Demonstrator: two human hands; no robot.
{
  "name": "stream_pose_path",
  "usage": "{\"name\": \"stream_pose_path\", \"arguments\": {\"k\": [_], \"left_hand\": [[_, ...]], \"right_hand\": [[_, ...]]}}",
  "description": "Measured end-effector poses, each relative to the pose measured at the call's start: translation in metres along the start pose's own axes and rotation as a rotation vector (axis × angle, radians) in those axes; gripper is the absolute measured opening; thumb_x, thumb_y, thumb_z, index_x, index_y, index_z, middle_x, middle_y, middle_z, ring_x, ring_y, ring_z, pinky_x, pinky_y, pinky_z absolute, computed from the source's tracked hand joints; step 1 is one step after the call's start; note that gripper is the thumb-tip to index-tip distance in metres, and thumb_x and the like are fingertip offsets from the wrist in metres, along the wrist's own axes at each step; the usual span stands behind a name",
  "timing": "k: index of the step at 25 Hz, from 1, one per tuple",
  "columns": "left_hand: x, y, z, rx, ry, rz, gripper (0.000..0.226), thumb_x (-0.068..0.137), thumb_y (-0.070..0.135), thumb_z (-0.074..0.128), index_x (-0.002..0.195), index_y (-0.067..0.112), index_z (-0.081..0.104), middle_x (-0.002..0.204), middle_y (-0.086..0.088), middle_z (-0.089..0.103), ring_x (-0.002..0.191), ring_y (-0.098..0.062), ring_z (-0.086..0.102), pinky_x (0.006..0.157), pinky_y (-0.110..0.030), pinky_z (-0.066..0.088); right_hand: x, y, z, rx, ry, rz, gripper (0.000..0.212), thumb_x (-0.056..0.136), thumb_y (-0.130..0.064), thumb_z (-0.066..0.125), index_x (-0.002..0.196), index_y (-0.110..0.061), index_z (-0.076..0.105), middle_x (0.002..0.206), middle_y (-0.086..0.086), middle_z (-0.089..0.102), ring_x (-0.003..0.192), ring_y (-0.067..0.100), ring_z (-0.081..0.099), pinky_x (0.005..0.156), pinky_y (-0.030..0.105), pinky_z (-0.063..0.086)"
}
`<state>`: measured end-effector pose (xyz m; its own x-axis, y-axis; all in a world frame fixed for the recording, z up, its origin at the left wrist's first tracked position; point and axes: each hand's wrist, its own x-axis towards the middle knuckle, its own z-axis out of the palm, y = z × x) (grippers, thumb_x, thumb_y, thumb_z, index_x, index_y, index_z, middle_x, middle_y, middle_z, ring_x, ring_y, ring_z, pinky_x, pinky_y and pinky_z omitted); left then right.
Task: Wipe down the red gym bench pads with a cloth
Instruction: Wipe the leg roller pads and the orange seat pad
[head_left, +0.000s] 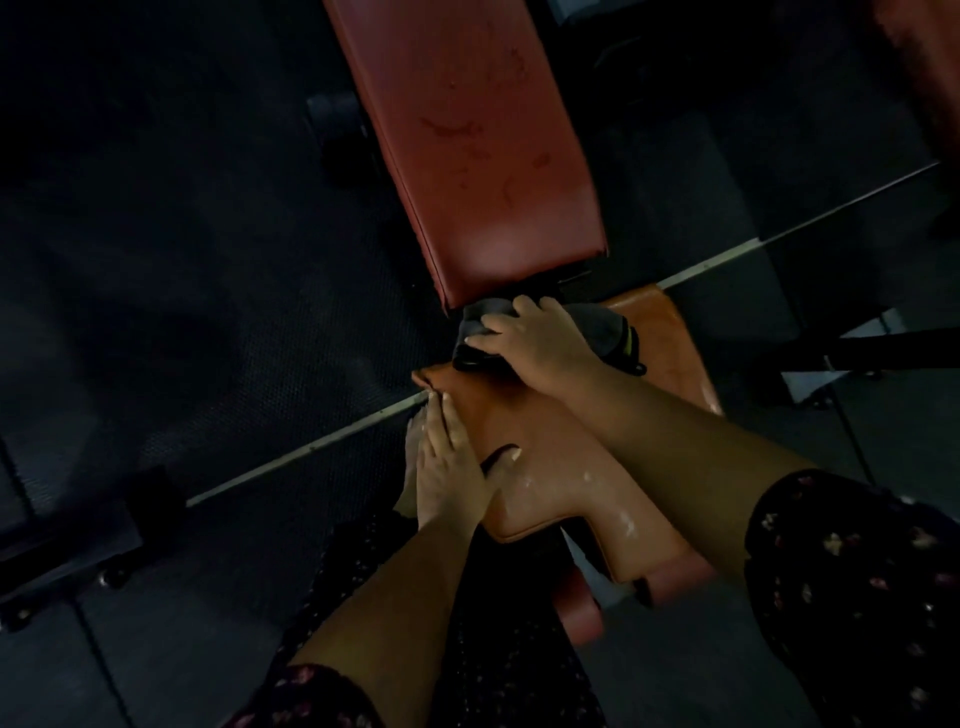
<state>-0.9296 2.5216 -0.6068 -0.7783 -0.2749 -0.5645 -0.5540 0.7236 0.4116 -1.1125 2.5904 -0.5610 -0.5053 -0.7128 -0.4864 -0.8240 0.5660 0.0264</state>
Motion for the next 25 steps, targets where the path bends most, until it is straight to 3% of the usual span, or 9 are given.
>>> {"name": "stream_pose_path", "arguments": {"k": [5, 10, 13, 16, 19, 21, 25], "left_hand": [[0.001, -0.024, -0.024, 0.101, -0.009, 0.171, 0.115, 0.074, 0.086, 0.029, 0.156, 0.011, 0.0, 0.16, -0.013, 0.011, 0.146, -0.03, 0.02, 0.119, -0.04, 0.019], [0.021, -0.055, -0.031, 0.204, -0.067, 0.345, 0.119, 0.07, 0.09, 0.034, 0.155, 0.019, -0.01, 0.163, -0.006, -0.008, 0.151, -0.023, 0.005, 0.12, -0.035, -0.001], [0.033, -0.057, -0.033, 0.224, -0.077, 0.354, 0.127, 0.064, 0.092, 0.039, 0.154, 0.019, -0.015, 0.163, -0.005, -0.012, 0.151, -0.021, 0.001, 0.121, -0.036, -0.003], [0.024, -0.051, -0.038, 0.242, -0.1, 0.309, 0.125, 0.066, 0.088, 0.046, 0.154, 0.023, -0.014, 0.163, -0.002, -0.011, 0.15, -0.021, 0.004, 0.122, -0.039, 0.001], [0.03, -0.053, -0.06, 0.195, -0.231, 0.268, 0.111, 0.075, 0.074, 0.059, 0.156, 0.03, -0.005, 0.163, 0.004, -0.004, 0.146, -0.03, 0.018, 0.116, -0.048, 0.026], [0.036, -0.046, -0.084, 0.241, -0.206, 0.301, 0.101, 0.08, 0.066, 0.062, 0.156, 0.029, 0.007, 0.162, 0.003, 0.008, 0.14, -0.031, 0.029, 0.107, -0.049, 0.037], [0.036, -0.016, -0.133, 0.311, -0.135, 0.34, 0.084, 0.082, 0.056, 0.067, 0.151, 0.029, 0.027, 0.155, 0.001, 0.027, 0.135, -0.026, 0.037, 0.105, -0.046, 0.04]], "right_hand": [[-0.015, -0.014, -0.004, 0.067, -0.008, 0.232, 0.049, 0.099, -0.019, 0.043, 0.147, -0.03, 0.035, 0.145, -0.001, 0.039, 0.127, 0.033, 0.036, 0.098, 0.043, 0.034], [-0.013, -0.021, -0.001, 0.08, 0.022, 0.241, 0.046, 0.1, -0.021, 0.039, 0.146, -0.03, 0.036, 0.145, 0.0, 0.039, 0.125, 0.035, 0.036, 0.098, 0.045, 0.034], [-0.017, -0.026, 0.002, 0.072, 0.045, 0.203, 0.043, 0.101, -0.024, 0.035, 0.143, -0.032, 0.042, 0.143, -0.001, 0.042, 0.125, 0.033, 0.037, 0.097, 0.043, 0.034], [-0.021, -0.024, -0.009, 0.065, -0.006, 0.188, 0.04, 0.099, -0.023, 0.04, 0.137, -0.033, 0.049, 0.136, -0.001, 0.045, 0.125, 0.03, 0.037, 0.096, 0.041, 0.035], [-0.026, -0.022, -0.022, 0.111, -0.07, 0.278, 0.04, 0.099, -0.022, 0.044, 0.138, -0.033, 0.047, 0.138, -0.001, 0.043, 0.128, 0.028, 0.036, 0.099, 0.04, 0.036], [-0.045, -0.022, -0.029, 0.171, -0.1, 0.342, 0.04, 0.098, -0.021, 0.047, 0.137, -0.032, 0.047, 0.138, 0.0, 0.041, 0.126, 0.029, 0.038, 0.097, 0.04, 0.038], [-0.086, -0.012, -0.065, 0.209, -0.201, 0.371, 0.04, 0.096, -0.018, 0.051, 0.134, -0.032, 0.051, 0.132, 0.002, 0.037, 0.118, 0.03, 0.045, 0.085, 0.04, 0.044]]}}
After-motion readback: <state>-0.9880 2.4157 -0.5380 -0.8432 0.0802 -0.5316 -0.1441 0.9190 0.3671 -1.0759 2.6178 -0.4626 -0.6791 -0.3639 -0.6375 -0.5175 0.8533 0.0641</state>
